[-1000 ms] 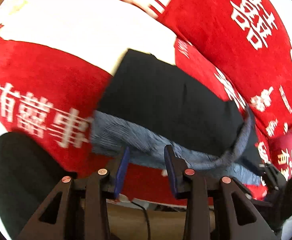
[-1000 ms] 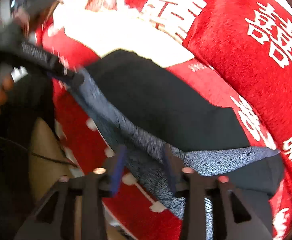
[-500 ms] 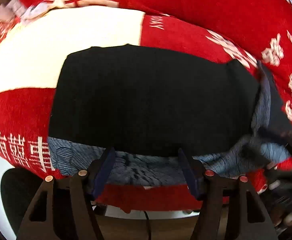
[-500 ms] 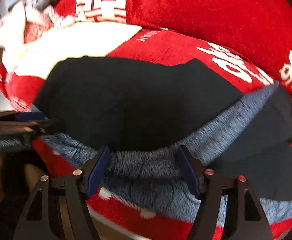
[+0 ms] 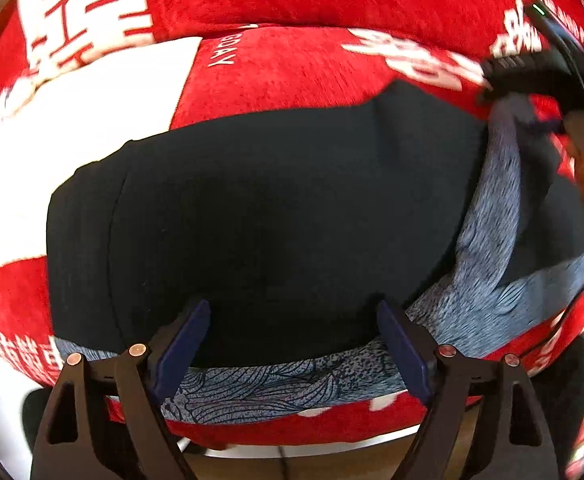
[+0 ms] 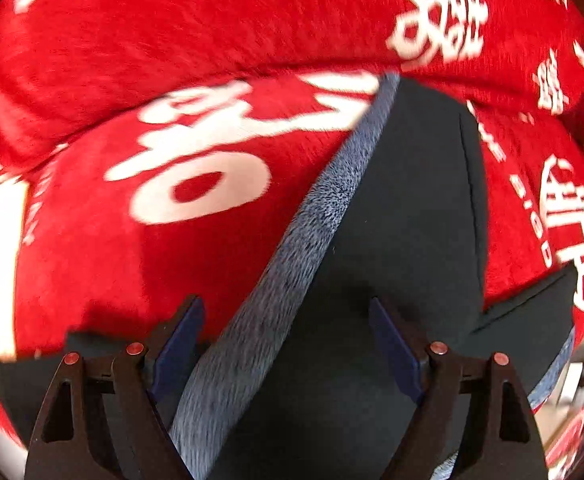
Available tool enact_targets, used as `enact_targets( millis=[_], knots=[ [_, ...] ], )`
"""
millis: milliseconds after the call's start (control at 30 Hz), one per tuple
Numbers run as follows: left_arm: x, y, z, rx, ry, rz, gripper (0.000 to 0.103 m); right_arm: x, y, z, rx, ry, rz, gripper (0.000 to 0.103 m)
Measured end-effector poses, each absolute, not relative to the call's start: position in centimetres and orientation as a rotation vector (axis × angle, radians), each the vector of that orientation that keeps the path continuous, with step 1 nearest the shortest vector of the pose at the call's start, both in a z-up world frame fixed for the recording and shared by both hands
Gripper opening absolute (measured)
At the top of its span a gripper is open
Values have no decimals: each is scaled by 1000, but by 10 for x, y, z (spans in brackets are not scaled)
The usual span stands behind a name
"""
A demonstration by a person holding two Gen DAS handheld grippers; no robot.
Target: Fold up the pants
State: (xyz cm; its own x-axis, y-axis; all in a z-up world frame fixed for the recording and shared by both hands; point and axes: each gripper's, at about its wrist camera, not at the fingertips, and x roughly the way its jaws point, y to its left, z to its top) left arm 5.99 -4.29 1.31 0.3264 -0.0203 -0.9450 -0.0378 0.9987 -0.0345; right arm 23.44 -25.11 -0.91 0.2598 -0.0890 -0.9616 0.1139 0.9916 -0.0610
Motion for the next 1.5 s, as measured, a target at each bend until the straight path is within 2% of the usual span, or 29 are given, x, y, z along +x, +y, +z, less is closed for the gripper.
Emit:
enact_targets(
  millis=[33,67,100,133,167,200,400,567,700,833,933,1000,1033,1067,1100,1167,1300,1500],
  knots=[
    [56,-42,13,-41,1233,9,87,231,-254,-17,9,1319,-139,86],
    [55,-43,13,-36,1223,13,87,228,-252,-22,-15,1327,-143,77],
    [53,-42,12,-35,1221,14,87,224,-253,-22,-50,1311,-157,53],
    [53,-43,12,-30,1220,14,87,219,-256,-18,-48,1281,-147,44],
    [52,-43,12,-25,1219,14,87,210,-262,-12,16,1251,-106,24],
    [51,-43,12,-23,1217,13,87,204,-269,-7,57,1238,-90,10],
    [39,-39,20,-70,1230,-48,87,135,-314,30,171,1077,-109,7],
    [38,-48,39,-151,1193,-173,87,63,-356,38,247,1009,-173,7],
    [43,-73,21,-115,1278,-207,87,21,-382,7,299,1048,-220,7],
    [24,-121,10,202,1238,-184,87,16,-380,-18,224,1123,-201,7],
    [16,-127,15,201,1223,-218,87,12,-373,0,165,1116,-187,27],
    [18,-117,26,76,1210,-248,87,8,-366,18,91,1063,-174,51],
    [19,-112,30,39,1203,-255,87,6,-362,28,51,1027,-176,58],
    [22,-108,35,-2,1187,-251,87,5,-355,41,2,980,-180,73],
    [25,-105,39,-29,1176,-242,87,6,-351,47,-26,954,-175,80],
    [32,-102,39,-68,1186,-242,87,18,-332,63,-148,889,-153,80],
    [39,-100,18,-69,1258,-213,87,47,-294,74,-368,873,-123,82],
    [33,-112,14,25,1242,-188,87,109,-235,8,-815,918,-132,82]
  ],
)
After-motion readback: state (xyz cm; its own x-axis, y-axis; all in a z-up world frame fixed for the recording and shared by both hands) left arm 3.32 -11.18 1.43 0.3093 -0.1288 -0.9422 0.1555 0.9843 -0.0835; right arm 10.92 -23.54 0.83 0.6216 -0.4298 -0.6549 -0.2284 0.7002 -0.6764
